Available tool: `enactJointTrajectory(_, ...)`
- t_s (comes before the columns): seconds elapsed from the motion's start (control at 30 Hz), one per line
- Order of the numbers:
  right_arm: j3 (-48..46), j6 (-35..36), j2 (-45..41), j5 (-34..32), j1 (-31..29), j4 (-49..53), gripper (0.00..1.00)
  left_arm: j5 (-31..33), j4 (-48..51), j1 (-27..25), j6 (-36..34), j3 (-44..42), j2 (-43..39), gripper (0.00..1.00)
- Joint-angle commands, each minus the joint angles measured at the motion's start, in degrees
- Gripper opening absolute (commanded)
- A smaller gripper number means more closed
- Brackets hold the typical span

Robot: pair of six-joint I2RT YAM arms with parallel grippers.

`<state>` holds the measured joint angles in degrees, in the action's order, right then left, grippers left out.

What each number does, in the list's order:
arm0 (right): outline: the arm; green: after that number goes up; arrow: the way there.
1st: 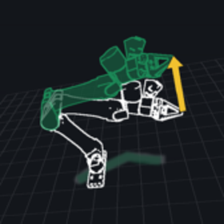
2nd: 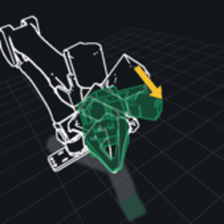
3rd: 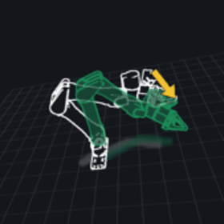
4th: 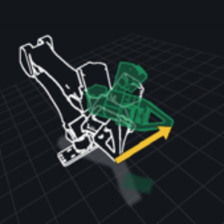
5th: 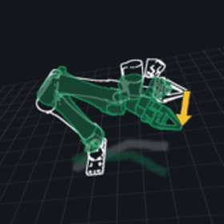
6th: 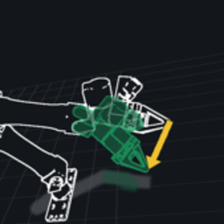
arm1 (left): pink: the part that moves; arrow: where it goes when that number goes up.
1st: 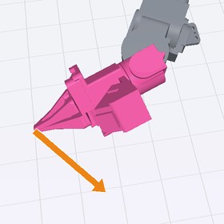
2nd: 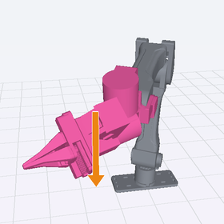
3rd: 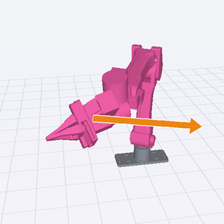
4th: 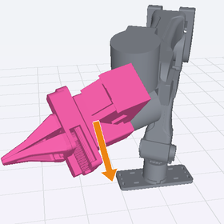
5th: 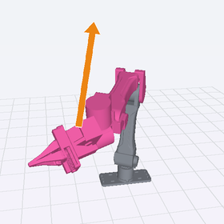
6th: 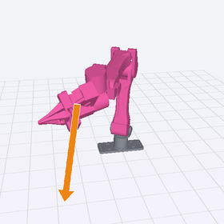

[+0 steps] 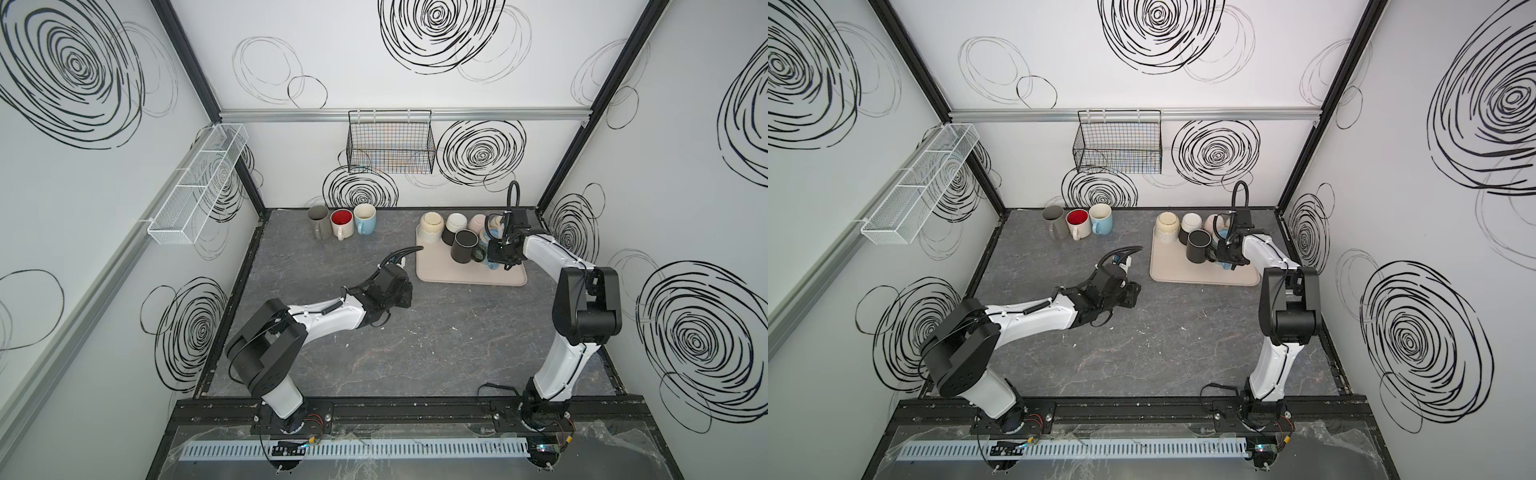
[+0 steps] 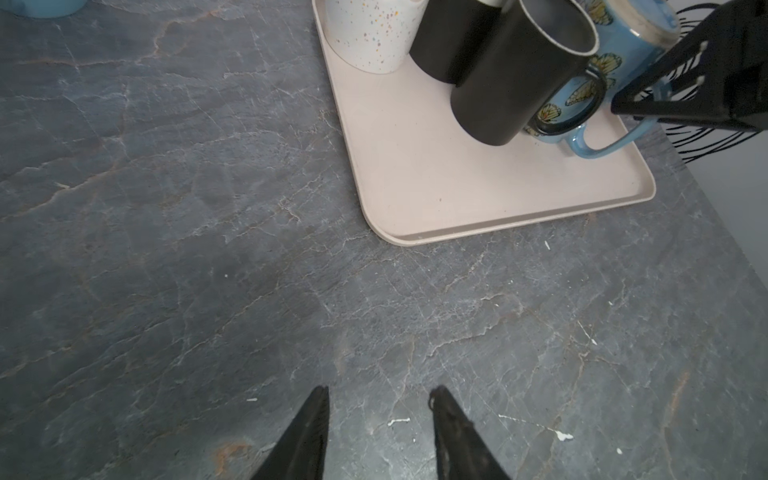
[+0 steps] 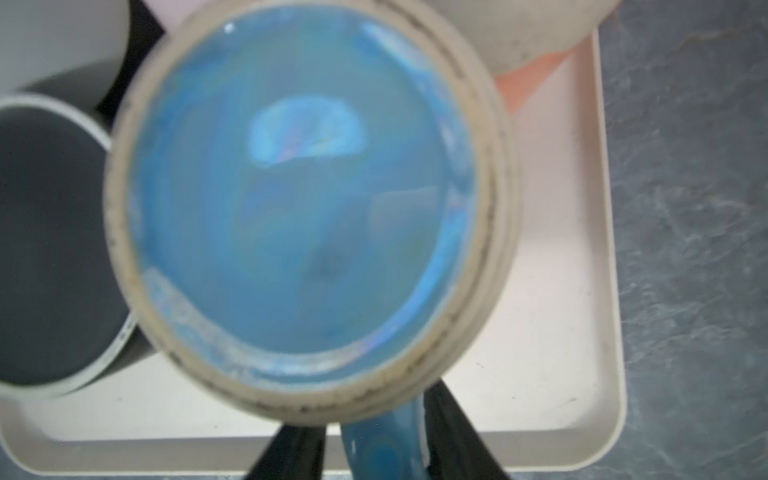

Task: Turn the mug right side up
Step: 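Grasp the upside-down blue butterfly mug rim with the right gripper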

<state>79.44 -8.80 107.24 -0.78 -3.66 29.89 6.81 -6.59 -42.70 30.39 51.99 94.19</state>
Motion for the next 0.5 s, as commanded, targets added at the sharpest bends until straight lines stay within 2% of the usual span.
enactJointTrajectory(0.0, 0.6, 2.4, -1.1, -4.9, -1.3, 1.9, 0.29, 0.0, -2.7, -0.2, 0.9, 1.8, 1.3, 0.44)
enactJointTrajectory(0.13, -1.6, 3.0, -3.2, -6.5, -1.9, 0.7, 0.18, -0.6, -2.3, -0.2, -0.2, 3.7, 2.6, 0.44)
enactJointTrajectory(0.47, -7.5, 2.9, -9.9, -7.3, -3.0, -0.1, 0.01, -2.2, -3.9, -0.5, -0.2, 4.4, 4.2, 0.44)
